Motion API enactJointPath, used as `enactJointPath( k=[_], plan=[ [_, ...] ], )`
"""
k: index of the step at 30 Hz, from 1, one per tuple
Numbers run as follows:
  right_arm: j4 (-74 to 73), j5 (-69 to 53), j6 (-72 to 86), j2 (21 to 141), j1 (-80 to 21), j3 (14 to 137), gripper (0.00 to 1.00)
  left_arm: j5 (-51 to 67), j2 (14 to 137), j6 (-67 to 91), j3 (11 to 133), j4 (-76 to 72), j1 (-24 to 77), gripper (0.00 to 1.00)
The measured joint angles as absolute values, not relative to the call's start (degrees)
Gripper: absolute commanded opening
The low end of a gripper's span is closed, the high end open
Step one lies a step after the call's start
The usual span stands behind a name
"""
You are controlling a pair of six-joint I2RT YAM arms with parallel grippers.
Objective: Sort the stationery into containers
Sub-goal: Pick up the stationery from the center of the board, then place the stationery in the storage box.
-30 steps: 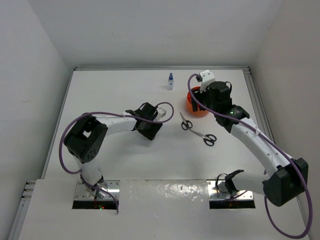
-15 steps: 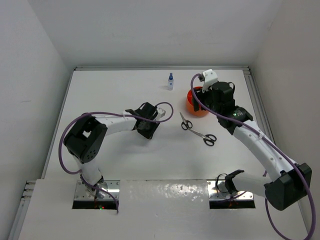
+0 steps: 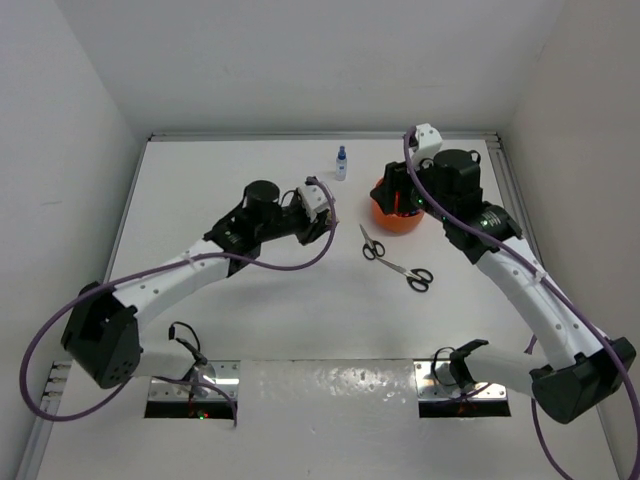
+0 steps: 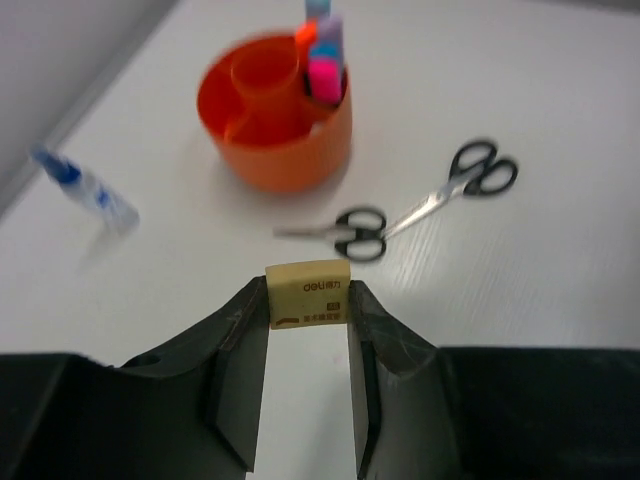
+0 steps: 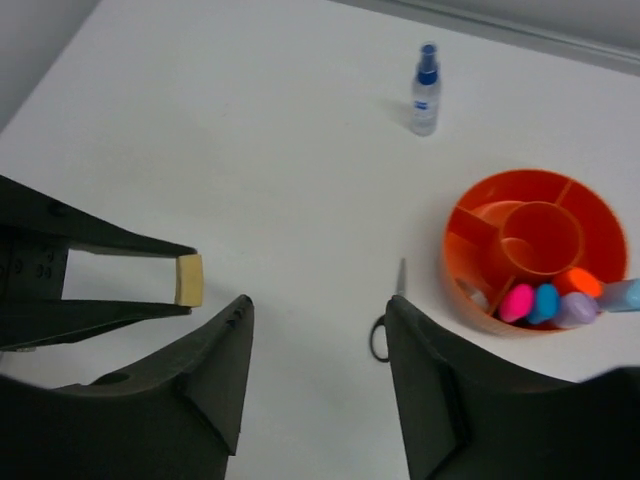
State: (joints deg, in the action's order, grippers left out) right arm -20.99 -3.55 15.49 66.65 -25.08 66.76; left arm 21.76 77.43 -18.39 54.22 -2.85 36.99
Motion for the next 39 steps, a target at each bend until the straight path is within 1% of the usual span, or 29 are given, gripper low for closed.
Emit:
enactJointPath(
  k=[3,7,16,20,22,26,27,28,32,33,34,35,36,39],
  plan=[
    [-20.7,-5.6,17.5,66.5,-26.8,65.9,0.50,25.8,74.4,-18.8,52.2,-11.7,37.6,0.00],
    [-20.6,-7.9,19.3,67.4,-29.5,65.5,0.51,28.3,74.4,-18.8,51.2,-17.0,38.3,0.00],
    [-19.3,-9.9,21.2,69.2,-32.7,65.5,0.50,29.9,74.4,-19.1,50.7,-20.2,39.3,0.00],
    [-19.3,-10.0,21.5,70.7,-33.3,65.5,0.46,30.0,74.4,-19.1,50.6,-20.3,39.5,0.00],
    [-18.9,-10.1,21.7,71.4,-33.6,65.5,0.40,29.9,74.4,-19.2,50.4,-20.1,39.5,0.00],
    [-18.8,-10.8,22.3,72.3,-34.0,65.5,0.16,29.7,74.3,-19.3,50.1,-20.1,39.6,0.00],
    [-18.6,-11.0,22.4,72.4,-34.0,65.5,0.04,29.5,74.3,-19.3,50.1,-20.1,39.6,0.00],
    [-18.5,-10.9,22.5,72.4,-34.1,65.5,0.00,29.4,74.3,-19.4,50.0,-20.1,39.6,0.00],
    [-18.5,-10.9,23.0,72.4,-34.0,65.5,0.00,28.7,74.3,-19.4,49.8,-20.5,39.7,0.00],
    [-18.4,-10.9,23.0,72.4,-34.0,65.5,0.00,28.6,74.3,-19.5,49.8,-20.6,39.7,0.29],
    [-18.3,-10.7,23.0,72.4,-34.0,65.5,0.00,28.5,74.3,-19.4,49.8,-20.6,39.7,0.53],
    [-18.3,-10.6,22.9,72.4,-34.0,65.5,0.00,28.5,74.3,-19.7,49.8,-20.6,39.7,0.85],
    [-18.3,-10.5,22.4,72.4,-34.0,65.5,0.00,28.5,74.3,-19.5,49.8,-20.6,39.8,0.99],
    [-18.8,-10.2,19.6,72.6,-33.0,65.5,0.00,27.9,74.3,-18.0,49.8,-20.1,39.8,1.00]
  ],
)
